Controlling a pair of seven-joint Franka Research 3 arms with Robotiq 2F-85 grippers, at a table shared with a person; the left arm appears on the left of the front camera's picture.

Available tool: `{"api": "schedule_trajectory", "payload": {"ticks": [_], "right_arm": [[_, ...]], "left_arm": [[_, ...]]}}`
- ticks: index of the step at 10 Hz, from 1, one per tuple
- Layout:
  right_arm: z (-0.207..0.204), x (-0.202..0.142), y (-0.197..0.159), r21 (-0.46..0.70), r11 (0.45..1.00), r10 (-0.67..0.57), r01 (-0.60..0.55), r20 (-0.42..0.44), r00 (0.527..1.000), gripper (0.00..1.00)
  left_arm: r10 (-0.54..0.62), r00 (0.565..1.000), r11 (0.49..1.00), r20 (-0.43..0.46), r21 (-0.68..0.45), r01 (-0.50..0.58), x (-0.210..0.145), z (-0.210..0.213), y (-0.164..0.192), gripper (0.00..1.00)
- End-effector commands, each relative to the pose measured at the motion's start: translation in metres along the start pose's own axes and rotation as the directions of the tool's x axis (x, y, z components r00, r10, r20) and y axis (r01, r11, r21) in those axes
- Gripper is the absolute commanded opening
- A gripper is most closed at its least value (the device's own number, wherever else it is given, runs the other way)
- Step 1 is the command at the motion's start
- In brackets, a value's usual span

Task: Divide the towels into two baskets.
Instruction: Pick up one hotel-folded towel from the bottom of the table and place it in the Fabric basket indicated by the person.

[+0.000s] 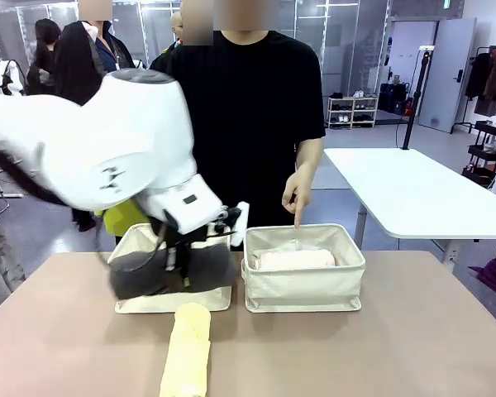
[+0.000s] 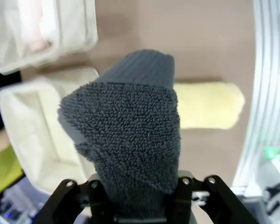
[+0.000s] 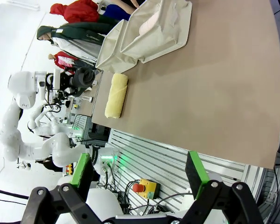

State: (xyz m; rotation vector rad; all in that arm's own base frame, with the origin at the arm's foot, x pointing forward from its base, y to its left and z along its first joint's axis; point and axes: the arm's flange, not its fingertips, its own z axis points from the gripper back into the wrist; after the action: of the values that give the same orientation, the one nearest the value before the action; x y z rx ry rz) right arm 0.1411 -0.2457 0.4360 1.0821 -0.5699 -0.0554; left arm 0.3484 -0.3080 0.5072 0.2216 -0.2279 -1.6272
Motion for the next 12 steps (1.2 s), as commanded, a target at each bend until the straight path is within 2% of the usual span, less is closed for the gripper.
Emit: {"api": "schedule_trajectory", "payload": {"ticks": [1,3,5,8,12], "right_arm": [[0.001,-0.004,0.002,0.000,1.000,0.017,-0.017,0.014,1.000,1.00],[0.001,-0.004,0.002,0.000,1.000,0.017,-0.017,0.014,1.000,1.00],[0.001,-0.004,0.002,0.000,1.000,0.017,-0.017,0.014,1.000,1.00],[0.001,-0.004,0.002,0.000,1.000,0.017,-0.017,0.014,1.000,1.00],[0.001,-0.004,0.002,0.000,1.000,0.017,-0.017,0.014,1.000,1.00]], "left_arm": [[-0.143,0.989,0.990,0.040,-0.011,0.143,0.030,0.011,0.036,0.37],[-0.207,0.976,0.978,0.073,0.022,0.206,0.071,0.007,0.056,0.37],[-0.210,0.975,0.972,0.069,0.118,0.201,0.099,-0.016,0.072,0.37],[-0.225,0.970,0.961,0.090,0.183,0.206,0.135,-0.045,0.107,0.37],[-0.148,0.986,0.967,0.081,0.223,0.127,0.184,-0.073,0.158,0.37]]}}
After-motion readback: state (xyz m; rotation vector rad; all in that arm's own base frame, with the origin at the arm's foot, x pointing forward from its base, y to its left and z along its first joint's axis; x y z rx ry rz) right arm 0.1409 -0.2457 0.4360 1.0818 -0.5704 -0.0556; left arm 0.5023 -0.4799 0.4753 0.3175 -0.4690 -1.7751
